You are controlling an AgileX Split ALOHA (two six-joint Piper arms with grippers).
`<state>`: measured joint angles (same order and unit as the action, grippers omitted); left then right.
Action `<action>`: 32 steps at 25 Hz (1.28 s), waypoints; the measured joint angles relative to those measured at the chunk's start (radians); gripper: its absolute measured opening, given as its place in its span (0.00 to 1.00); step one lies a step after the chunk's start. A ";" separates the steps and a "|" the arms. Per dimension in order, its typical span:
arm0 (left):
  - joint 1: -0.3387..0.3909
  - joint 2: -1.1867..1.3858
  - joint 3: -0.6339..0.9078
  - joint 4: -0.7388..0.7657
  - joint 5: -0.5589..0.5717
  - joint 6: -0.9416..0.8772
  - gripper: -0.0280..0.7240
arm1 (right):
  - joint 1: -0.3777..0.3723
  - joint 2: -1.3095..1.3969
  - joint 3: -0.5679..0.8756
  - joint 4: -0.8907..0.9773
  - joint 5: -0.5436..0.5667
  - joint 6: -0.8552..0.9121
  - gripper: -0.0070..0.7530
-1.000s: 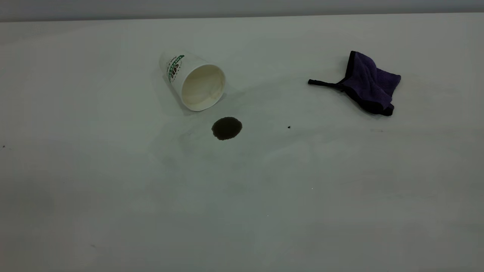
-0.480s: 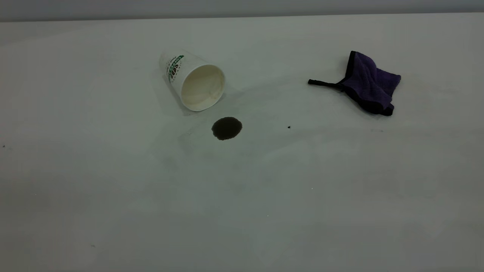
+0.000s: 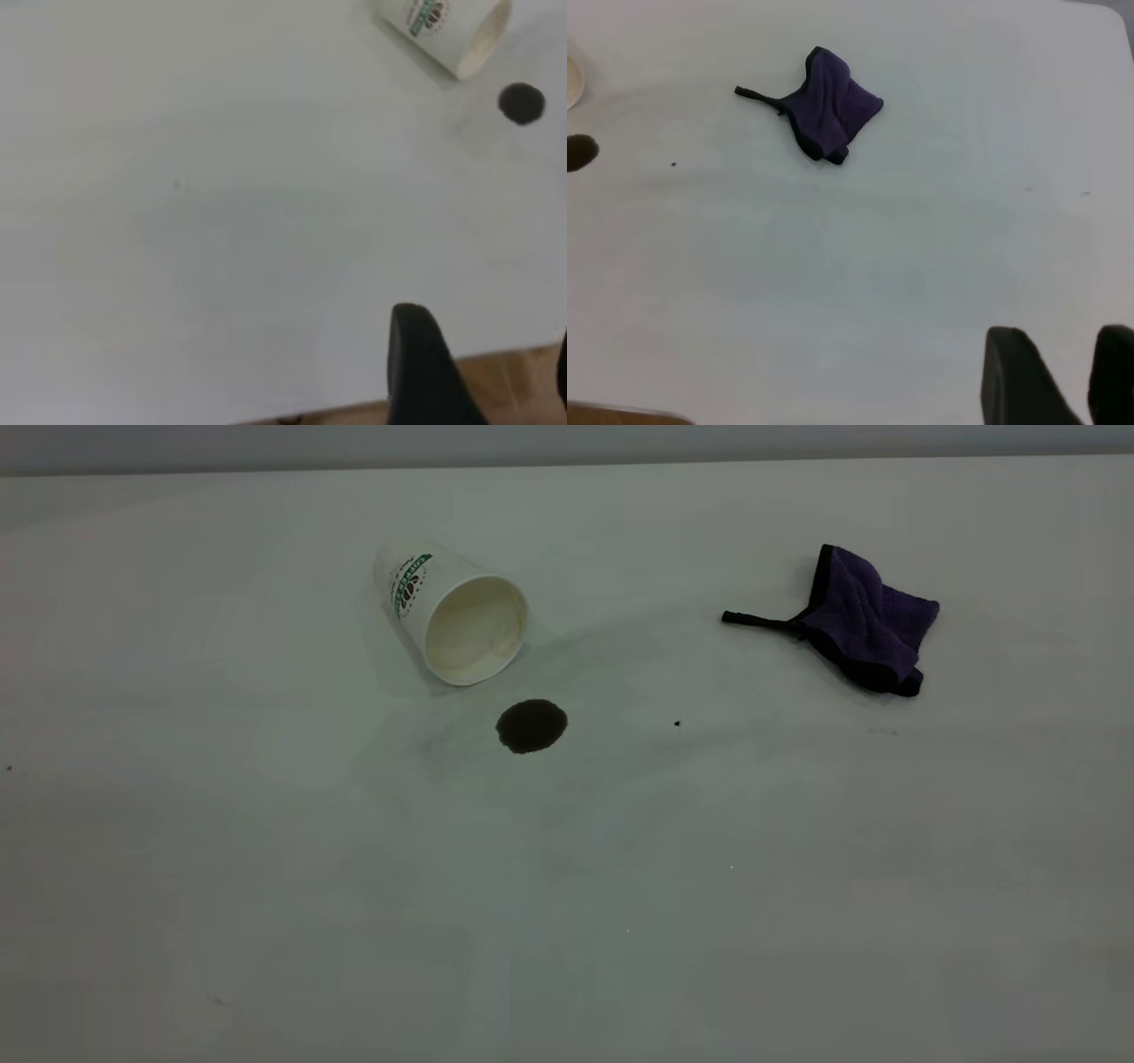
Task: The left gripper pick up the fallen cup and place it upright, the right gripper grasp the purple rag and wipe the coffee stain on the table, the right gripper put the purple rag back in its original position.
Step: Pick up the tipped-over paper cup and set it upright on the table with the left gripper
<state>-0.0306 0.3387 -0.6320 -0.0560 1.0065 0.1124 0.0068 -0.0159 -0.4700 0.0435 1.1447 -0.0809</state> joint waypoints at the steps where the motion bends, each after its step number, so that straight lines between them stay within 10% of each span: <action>1: 0.000 0.065 -0.014 0.002 -0.045 0.001 0.61 | 0.000 0.000 0.000 0.000 0.000 0.000 0.32; 11: -0.024 0.674 -0.203 0.009 -0.372 0.061 0.98 | 0.000 0.000 0.000 0.000 0.000 0.000 0.32; 32: -0.633 1.705 -0.597 0.951 -0.440 -0.715 0.95 | 0.000 0.000 0.000 0.000 0.000 0.000 0.32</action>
<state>-0.6633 2.0433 -1.2290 0.8954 0.5666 -0.6031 0.0068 -0.0159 -0.4700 0.0435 1.1447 -0.0809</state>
